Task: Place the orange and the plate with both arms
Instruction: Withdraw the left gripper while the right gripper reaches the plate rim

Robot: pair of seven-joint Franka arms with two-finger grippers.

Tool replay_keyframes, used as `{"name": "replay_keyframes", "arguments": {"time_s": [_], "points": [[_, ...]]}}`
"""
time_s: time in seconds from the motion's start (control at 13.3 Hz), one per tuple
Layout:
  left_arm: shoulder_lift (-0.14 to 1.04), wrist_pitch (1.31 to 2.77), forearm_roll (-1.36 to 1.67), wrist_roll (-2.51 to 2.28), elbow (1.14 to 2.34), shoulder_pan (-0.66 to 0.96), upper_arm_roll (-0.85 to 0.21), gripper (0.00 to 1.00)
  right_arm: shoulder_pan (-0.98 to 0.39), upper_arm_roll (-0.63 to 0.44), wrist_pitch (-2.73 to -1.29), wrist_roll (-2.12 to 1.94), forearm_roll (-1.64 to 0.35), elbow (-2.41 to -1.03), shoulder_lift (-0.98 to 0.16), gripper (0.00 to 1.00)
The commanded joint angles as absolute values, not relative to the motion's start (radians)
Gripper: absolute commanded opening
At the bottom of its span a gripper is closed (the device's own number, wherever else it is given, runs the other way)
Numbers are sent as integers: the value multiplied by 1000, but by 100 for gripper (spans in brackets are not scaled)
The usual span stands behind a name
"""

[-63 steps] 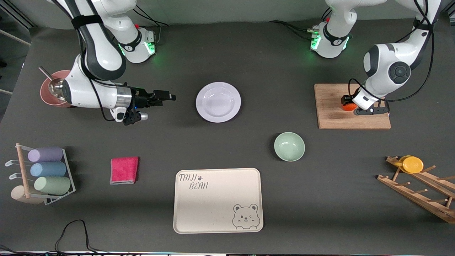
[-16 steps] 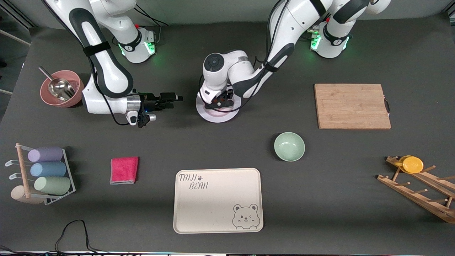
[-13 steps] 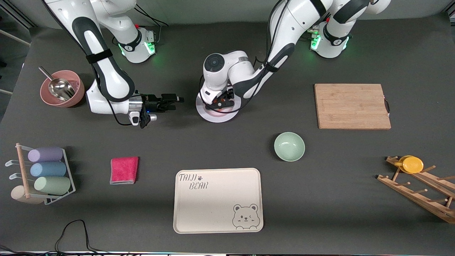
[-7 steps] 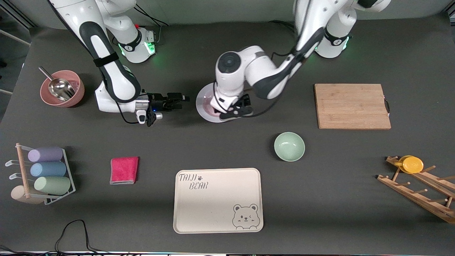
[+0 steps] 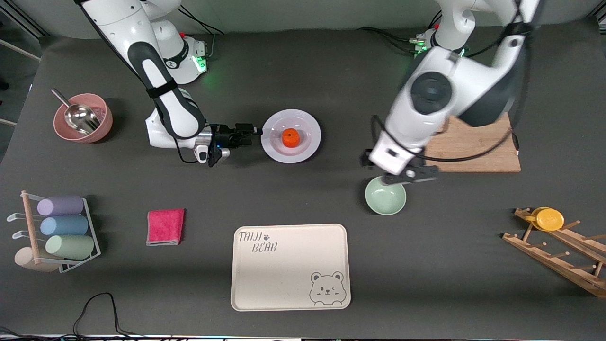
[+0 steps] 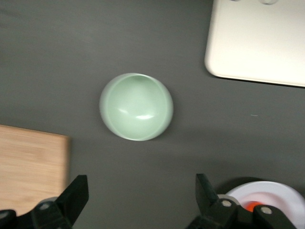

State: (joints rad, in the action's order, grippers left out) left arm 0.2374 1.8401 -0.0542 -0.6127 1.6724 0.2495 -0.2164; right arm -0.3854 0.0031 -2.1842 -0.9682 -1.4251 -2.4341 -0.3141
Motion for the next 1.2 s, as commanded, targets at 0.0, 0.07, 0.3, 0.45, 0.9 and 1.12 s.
{"name": "replay_keyframes", "arguments": {"time_s": [0.0, 0.07, 0.3, 0.45, 0.9, 1.12], "points": [[154, 1757, -28, -390, 1715, 208, -101, 100, -393, -2, -2197, -1045, -1486, -2428, -353, 100], [137, 1728, -28, -317, 1715, 140, -104, 100, -399, -2, -2197, -1061, -1506, -2430, -356, 100], [78, 1695, -31, -229, 1750, -4, -112, 100, -413, -2, -2212, -1126, -1554, -2430, -394, 100], [22, 1689, -41, -135, 1785, -41, -107, 100, -423, 0, -2212, -1190, -1616, -2431, -417, 91], [-55, 1640, -77, -132, 1769, 133, 118, 100, -423, 2, -2212, -1207, -1628, -2433, -419, 42], [-74, 1615, -78, -126, 1775, 98, 115, 100, -426, 8, -2221, -1207, -1647, -2433, -419, 31]]}}
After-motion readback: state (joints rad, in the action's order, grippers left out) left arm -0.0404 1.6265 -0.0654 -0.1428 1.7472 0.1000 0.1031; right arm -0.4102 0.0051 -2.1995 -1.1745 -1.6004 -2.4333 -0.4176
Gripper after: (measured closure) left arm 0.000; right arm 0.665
